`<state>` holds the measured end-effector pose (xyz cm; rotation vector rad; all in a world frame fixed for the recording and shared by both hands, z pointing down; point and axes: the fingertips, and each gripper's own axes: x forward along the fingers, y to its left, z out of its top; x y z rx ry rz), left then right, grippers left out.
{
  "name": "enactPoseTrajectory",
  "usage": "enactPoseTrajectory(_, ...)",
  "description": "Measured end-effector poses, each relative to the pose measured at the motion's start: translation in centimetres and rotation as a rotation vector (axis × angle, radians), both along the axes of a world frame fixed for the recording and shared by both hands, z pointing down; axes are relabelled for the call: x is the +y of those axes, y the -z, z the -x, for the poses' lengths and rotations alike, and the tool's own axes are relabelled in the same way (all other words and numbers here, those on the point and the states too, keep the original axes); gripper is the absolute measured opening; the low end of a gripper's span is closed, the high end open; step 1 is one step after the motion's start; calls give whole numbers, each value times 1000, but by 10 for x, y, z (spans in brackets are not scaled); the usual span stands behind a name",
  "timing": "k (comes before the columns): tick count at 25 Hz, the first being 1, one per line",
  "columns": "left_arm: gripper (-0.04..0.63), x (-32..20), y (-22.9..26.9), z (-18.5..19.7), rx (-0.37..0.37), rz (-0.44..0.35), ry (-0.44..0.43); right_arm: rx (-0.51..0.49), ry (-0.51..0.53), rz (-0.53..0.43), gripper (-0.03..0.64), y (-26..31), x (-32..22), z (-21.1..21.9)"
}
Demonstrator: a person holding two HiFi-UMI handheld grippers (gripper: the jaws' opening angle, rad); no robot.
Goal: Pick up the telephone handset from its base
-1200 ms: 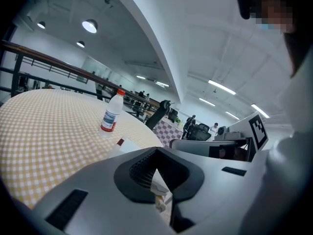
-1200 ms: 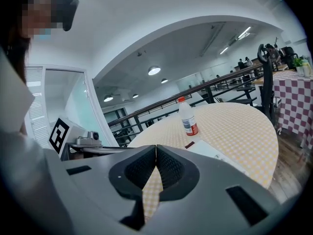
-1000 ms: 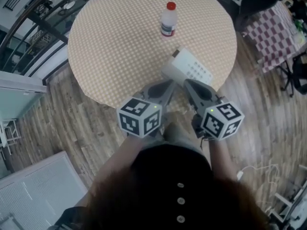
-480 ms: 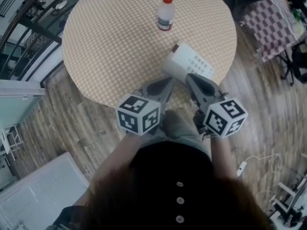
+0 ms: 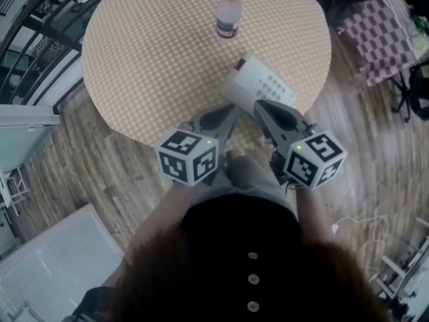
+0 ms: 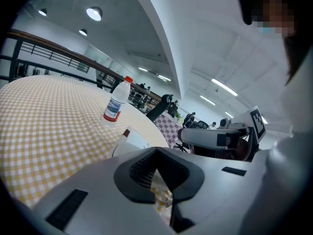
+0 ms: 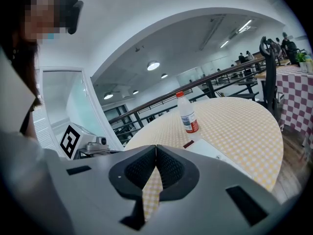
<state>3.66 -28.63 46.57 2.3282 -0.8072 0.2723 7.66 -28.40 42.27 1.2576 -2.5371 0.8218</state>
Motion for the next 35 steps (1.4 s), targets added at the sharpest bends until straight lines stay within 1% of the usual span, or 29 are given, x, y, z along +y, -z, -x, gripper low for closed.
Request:
enactPoseTrajectory(6,8,1,-6,-4,0,7,23,10,32,16,12,-7,-2,-7)
enactPoseTrajectory(9,8,0,-9,-3,11,21,47,20,47,21,12,-12,-3,-8)
enactPoseTrajectory(13,8,-4,-9,-1,29,34,82,69,66,23,12,-19,-5,-10)
enactPoseTrajectory(23,8,-12,-9,9,44,17,145,152,83,0,12,-29,-14,-23)
enactPoseTrajectory(29,8,-2,-21,6,31,47,167,240,102,9,13,-42,-16,-30)
enactPoseTrajectory(32,8,3,-28,3,29,68,177,257,110,11,15,-47,-15,-33)
enactPoseTrajectory(33,8,4,-31,2,29,73,180,264,122,14,22,-49,-15,-33)
enactPoseTrajectory(34,8,5,-33,1,30,79,183,276,142,18,46,-53,-14,-31)
enactPoseTrajectory(35,8,7,-35,0,30,84,187,293,170,23,90,-57,-12,-29)
